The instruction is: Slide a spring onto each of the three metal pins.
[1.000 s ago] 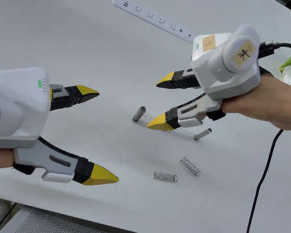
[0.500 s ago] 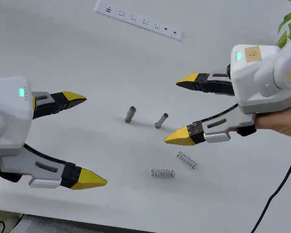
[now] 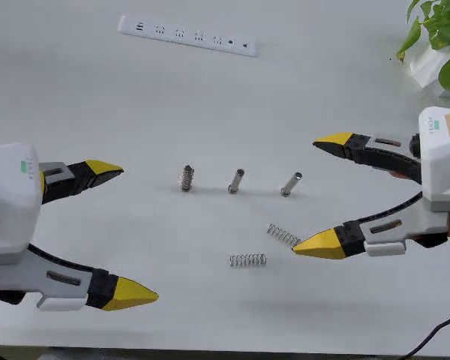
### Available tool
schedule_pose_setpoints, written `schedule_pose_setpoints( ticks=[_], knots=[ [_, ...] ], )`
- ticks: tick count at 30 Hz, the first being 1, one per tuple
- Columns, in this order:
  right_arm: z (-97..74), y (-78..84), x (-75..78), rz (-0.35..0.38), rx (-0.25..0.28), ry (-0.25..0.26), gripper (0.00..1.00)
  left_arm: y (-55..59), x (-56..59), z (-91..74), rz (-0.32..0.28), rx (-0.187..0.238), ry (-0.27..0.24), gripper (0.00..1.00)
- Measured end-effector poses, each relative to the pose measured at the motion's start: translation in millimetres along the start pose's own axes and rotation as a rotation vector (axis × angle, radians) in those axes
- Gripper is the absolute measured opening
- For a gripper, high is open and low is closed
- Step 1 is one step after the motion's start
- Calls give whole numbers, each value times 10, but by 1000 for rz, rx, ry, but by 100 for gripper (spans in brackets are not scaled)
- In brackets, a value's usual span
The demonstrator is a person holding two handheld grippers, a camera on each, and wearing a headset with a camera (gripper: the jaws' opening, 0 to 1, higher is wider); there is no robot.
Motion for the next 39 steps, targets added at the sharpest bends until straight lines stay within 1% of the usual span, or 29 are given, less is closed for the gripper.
schedule_pose_setpoints(
  ticks=[3, 5, 8, 10, 12, 13, 15, 16, 18, 20, 24, 25, 26, 27, 28, 29, 30, 32, 34, 36, 39],
  knots=[
    [-114, 132, -20, 29, 15, 25, 94, -43, 35, 71, 28, -37, 11, 96],
    [-165, 192, -28, 39, 21, 36, 94, -72, 59, 123, 44, -47, 23, 94],
    [-249, 301, -50, 62, 31, 59, 93, -123, 91, 258, 47, -71, 34, 91],
    [-284, 346, -65, 74, 35, 72, 93, -145, 118, 329, 51, -78, 48, 88],
    [-324, 391, -88, 81, 39, 81, 93, -160, 154, 429, 57, -99, 62, 86],
    [-344, 417, -99, 86, 42, 87, 93, -163, 170, 489, 68, -113, 67, 84],
    [-371, 449, -112, 95, 46, 96, 93, -169, 193, 569, 67, -133, 79, 79],
    [-387, 473, -124, 101, 49, 102, 93, -163, 202, 628, 64, -160, 87, 77],
    [-411, 511, -142, 109, 54, 111, 92, -178, 227, 734, 80, -171, 100, 72],
    [-422, 531, -158, 117, 58, 118, 92, -171, 238, 802, 82, -215, 108, 67],
    [-455, 567, -199, 131, 68, 133, 91, -203, 270, 979, 93, -228, 122, 57],
    [-463, 570, -205, 133, 72, 136, 91, -200, 273, 1012, 94, -232, 127, 55],
    [-475, 576, -213, 139, 75, 142, 91, -185, 270, 1061, 99, -262, 124, 52],
    [-483, 583, -218, 142, 75, 145, 91, -169, 267, 1080, 122, -299, 125, 49],
    [-496, 593, -226, 145, 77, 147, 91, -160, 274, 1132, 139, -313, 133, 47],
    [-503, 599, -227, 147, 80, 149, 91, -153, 278, 1160, 133, -322, 131, 45],
    [-506, 606, -228, 151, 80, 151, 91, -142, 280, 1179, 127, -343, 131, 44],
    [-518, 626, -231, 153, 76, 158, 90, -139, 288, 1237, 125, -342, 143, 42],
    [-522, 640, -238, 161, 80, 158, 90, -130, 295, 1285, 123, -353, 145, 40],
    [-521, 661, -249, 158, 73, 157, 90, -115, 291, 1331, 120, -365, 139, 36],
    [-523, 673, -259, 170, 79, 156, 89, -95, 287, 1391, 121, -382, 134, 32]
  ],
)
Point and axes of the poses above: the centre of the closed fingertips' face, and the gripper's own axes: z roughly forward along the fingers, x roughly to its right, y roughly out of its underside, the point moved 10 cm from there along -z, roughly backward along the fingers, and after that the axes turned 2 degrees about z, right-handed, at the moved point
